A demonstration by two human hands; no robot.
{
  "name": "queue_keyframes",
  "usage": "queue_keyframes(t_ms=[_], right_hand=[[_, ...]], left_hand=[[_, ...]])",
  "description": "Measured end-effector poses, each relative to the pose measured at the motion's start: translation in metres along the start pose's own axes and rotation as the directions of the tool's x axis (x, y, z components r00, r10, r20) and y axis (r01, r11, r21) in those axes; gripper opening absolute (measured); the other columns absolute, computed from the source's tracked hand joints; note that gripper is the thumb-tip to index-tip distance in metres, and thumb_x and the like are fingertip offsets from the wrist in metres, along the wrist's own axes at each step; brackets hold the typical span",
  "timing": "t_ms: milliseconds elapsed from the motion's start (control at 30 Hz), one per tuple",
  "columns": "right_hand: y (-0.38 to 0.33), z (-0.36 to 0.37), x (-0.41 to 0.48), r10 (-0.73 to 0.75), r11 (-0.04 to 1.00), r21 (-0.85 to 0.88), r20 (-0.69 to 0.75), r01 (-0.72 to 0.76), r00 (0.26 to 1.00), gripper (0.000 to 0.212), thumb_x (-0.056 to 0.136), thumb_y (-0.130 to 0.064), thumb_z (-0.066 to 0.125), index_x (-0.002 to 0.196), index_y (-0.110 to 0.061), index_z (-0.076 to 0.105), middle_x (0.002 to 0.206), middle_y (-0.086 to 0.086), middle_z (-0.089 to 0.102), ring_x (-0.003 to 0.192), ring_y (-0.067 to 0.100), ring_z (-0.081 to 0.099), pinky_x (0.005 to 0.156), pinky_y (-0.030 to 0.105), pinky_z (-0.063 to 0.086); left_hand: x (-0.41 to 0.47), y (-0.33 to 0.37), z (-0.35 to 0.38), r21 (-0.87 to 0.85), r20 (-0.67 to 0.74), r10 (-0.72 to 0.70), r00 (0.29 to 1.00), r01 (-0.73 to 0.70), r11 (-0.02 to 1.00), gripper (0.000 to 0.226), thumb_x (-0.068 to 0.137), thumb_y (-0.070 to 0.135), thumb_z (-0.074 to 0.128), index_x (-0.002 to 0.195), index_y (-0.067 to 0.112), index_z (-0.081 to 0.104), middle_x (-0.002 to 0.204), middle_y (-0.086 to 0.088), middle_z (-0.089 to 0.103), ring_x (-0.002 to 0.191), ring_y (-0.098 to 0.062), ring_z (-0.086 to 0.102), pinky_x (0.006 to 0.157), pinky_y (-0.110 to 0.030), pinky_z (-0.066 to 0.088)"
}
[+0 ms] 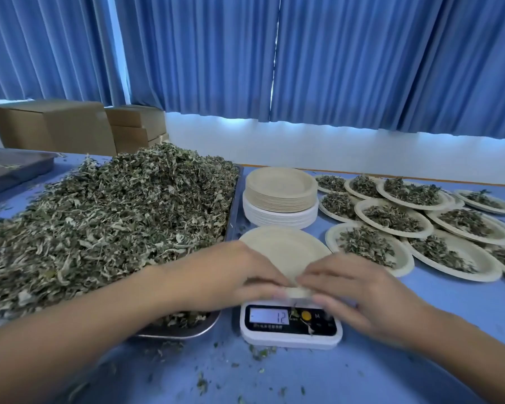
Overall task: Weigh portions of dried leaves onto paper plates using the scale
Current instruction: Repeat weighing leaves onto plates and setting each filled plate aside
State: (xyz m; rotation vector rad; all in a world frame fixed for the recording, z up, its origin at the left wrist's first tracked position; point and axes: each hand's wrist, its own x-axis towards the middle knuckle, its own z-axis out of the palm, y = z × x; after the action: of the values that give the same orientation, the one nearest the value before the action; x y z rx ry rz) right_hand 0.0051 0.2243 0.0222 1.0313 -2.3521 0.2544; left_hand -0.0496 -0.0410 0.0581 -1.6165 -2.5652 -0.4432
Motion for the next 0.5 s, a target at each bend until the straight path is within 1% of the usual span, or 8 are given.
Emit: queue_keyframes(t_ms=[67, 133, 167, 200, 267, 333, 400, 500], right_hand=[[0.004, 0.000, 0.001, 0.168, 0.983, 0.099, -0.129, -0.156, 0.977, 0.036, 0.105, -0.036, 0.048, 0.112, -0.015, 0.076, 0.109, -0.006, 0.068, 0.102, 0.012, 0.064, 0.089, 0.025, 0.049], [0.011, 0.000, 0.004, 0.354, 0.932, 0.185, -0.270, -0.313, 0.895, 0.043, 0.106, -0.038, 0.043, 0.084, -0.016, 0.072, 0.082, -0.013, 0.064, 0.079, 0.007, 0.062, 0.071, 0.023, 0.047], [0.016, 0.002, 0.005, 0.449, 0.890, 0.236, -0.310, -0.390, 0.838, 0.048, 0.106, -0.040, 0.042, 0.072, -0.017, 0.065, 0.068, -0.009, 0.060, 0.065, 0.011, 0.059, 0.061, 0.026, 0.045], [0.020, 0.005, 0.004, 0.528, 0.846, 0.286, -0.328, -0.450, 0.783, 0.051, 0.106, -0.040, 0.042, 0.064, -0.016, 0.059, 0.059, -0.005, 0.057, 0.055, 0.015, 0.055, 0.055, 0.030, 0.043], [0.026, 0.013, -0.002, 0.628, 0.774, 0.356, -0.319, -0.524, 0.710, 0.054, 0.107, -0.036, 0.045, 0.057, -0.016, 0.054, 0.051, -0.002, 0.055, 0.046, 0.018, 0.051, 0.051, 0.036, 0.043], [0.027, 0.018, -0.008, 0.669, 0.733, 0.406, -0.291, -0.545, 0.684, 0.055, 0.108, -0.030, 0.049, 0.055, -0.016, 0.055, 0.048, -0.003, 0.055, 0.043, 0.017, 0.050, 0.052, 0.036, 0.044], [0.026, 0.020, -0.014, 0.677, 0.721, 0.442, -0.286, -0.533, 0.678, 0.054, 0.108, -0.028, 0.050, 0.055, -0.015, 0.057, 0.048, -0.002, 0.055, 0.042, 0.017, 0.049, 0.050, 0.034, 0.043], [0.024, 0.020, -0.017, 0.673, 0.719, 0.462, -0.277, -0.519, 0.686, 0.053, 0.107, -0.024, 0.053, 0.055, -0.015, 0.056, 0.047, -0.004, 0.055, 0.041, 0.013, 0.049, 0.046, 0.024, 0.040]], left_hand=[[0.000, -0.005, -0.008, -0.025, -0.156, -0.114, 0.981, 0.112, 0.993, 0.051, 0.100, 0.063, 0.036, 0.118, 0.033, 0.072, 0.112, 0.016, 0.073, 0.096, 0.001, 0.068, 0.090, -0.032, 0.057], [0.001, -0.019, -0.019, 0.008, -0.305, -0.242, 0.921, 0.256, 0.967, 0.039, 0.100, 0.055, 0.043, 0.114, 0.033, 0.072, 0.112, 0.015, 0.072, 0.095, -0.004, 0.067, 0.088, -0.037, 0.057], [0.002, -0.030, -0.025, 0.032, -0.321, -0.318, 0.892, 0.345, 0.938, 0.031, 0.100, 0.049, 0.048, 0.115, 0.033, 0.071, 0.115, 0.013, 0.071, 0.095, -0.009, 0.066, 0.088, -0.038, 0.057], [0.004, -0.042, -0.030, 0.065, -0.272, -0.415, 0.868, 0.447, 0.892, 0.027, 0.099, 0.043, 0.052, 0.120, 0.033, 0.067, 0.122, 0.010, 0.068, 0.099, -0.013, 0.065, 0.090, -0.039, 0.055], [0.007, -0.062, -0.036, 0.197, 0.004, -0.624, 0.781, 0.612, 0.766, 0.047, 0.096, 0.040, 0.060, 0.141, 0.029, 0.053, 0.144, 0.001, 0.056, 0.117, -0.022, 0.060, 0.101, -0.039, 0.050], [0.012, -0.074, -0.035, 0.304, 0.253, -0.710, 0.657, 0.643, 0.703, 0.071, 0.093, 0.040, 0.068, 0.154, 0.021, 0.038, 0.154, -0.005, 0.045, 0.130, -0.026, 0.053, 0.108, -0.038, 0.045], [0.018, -0.082, -0.029, 0.314, 0.341, -0.708, 0.618, 0.635, 0.706, 0.075, 0.092, 0.030, 0.069, 0.157, 0.020, 0.033, 0.156, -0.006, 0.042, 0.133, -0.026, 0.051, 0.111, -0.036, 0.042], [0.022, -0.090, -0.023, 0.358, 0.332, -0.701, 0.631, 0.603, 0.713, 0.074, 0.089, 0.023, 0.071, 0.154, 0.022, 0.037, 0.154, -0.005, 0.045, 0.132, -0.026, 0.051, 0.109, -0.037, 0.043]])
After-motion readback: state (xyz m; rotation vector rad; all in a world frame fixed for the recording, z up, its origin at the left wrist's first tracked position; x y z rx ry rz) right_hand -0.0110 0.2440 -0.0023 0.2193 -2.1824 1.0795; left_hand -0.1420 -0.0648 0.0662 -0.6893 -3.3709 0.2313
